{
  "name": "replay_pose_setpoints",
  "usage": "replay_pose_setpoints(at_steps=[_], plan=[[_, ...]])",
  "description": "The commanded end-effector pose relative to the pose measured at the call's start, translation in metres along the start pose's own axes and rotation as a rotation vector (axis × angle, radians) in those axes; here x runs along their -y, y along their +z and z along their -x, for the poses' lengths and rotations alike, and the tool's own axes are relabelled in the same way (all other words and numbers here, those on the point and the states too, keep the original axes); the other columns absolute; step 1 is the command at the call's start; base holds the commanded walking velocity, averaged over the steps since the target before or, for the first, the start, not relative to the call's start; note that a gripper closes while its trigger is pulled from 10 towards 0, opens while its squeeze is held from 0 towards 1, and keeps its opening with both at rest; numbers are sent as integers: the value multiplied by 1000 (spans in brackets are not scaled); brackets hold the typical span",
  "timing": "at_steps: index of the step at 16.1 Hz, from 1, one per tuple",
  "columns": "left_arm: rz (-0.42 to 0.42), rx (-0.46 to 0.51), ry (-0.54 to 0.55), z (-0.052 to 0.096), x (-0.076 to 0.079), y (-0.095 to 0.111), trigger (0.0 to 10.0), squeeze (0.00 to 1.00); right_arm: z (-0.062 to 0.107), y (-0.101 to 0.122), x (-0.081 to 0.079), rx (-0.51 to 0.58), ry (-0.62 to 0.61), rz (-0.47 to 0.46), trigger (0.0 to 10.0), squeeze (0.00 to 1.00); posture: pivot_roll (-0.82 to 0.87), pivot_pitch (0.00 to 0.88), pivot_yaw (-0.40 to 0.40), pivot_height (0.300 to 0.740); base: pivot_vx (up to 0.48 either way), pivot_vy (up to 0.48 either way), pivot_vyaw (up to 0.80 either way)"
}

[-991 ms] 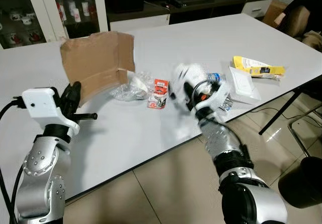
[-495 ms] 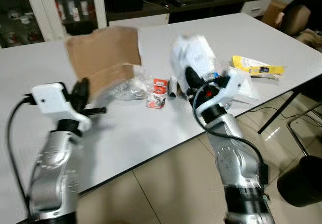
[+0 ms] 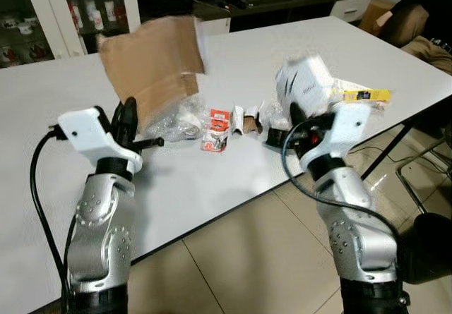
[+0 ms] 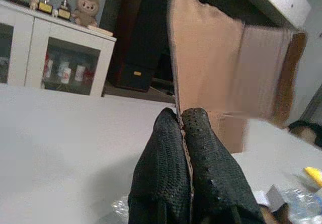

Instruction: Picking trash to rubbish bin

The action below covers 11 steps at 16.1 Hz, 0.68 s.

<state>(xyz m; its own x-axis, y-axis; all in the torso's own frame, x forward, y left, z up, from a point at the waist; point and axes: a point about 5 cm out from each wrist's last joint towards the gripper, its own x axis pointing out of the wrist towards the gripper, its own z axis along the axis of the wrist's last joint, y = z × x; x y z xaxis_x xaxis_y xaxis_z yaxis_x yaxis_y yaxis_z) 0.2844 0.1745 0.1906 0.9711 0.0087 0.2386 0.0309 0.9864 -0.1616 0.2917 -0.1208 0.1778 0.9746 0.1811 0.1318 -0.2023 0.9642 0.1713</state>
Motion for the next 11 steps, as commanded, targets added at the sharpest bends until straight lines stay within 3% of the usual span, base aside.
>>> replay_pose_setpoints(at_steps=[1, 4, 5, 7, 8, 11], plan=[[-64, -83, -48, -3, 6, -9, 10000, 0, 1, -6, 4, -39, -38, 31, 10000, 0, 59, 0, -67, 740, 0, 0, 0], [-87, -122, -77, -3, 6, -14, 10000, 0, 4, -12, 4, -73, -37, 83, 10000, 0, 51, 0, -57, 740, 0, 0, 0], [-87, -118, -102, -5, 8, -16, 10000, 0, 8, -18, 5, -101, -23, 143, 10000, 0, 36, 0, -51, 740, 0, 0, 0], [-120, -121, -103, -6, 10, -20, 10000, 0, 17, -33, 16, -171, -60, 160, 10000, 0, 18, 0, -57, 740, 0, 0, -488], [-115, -151, -94, -1, 9, -25, 10000, 0, 19, -35, 20, -176, -78, 168, 10000, 0, 9, 0, -51, 740, 0, 0, -800], [-75, -200, -62, 7, 7, -31, 10000, 0, 21, -30, 20, -156, -79, 175, 10000, 0, -7, 0, -49, 740, 0, 0, 0]])
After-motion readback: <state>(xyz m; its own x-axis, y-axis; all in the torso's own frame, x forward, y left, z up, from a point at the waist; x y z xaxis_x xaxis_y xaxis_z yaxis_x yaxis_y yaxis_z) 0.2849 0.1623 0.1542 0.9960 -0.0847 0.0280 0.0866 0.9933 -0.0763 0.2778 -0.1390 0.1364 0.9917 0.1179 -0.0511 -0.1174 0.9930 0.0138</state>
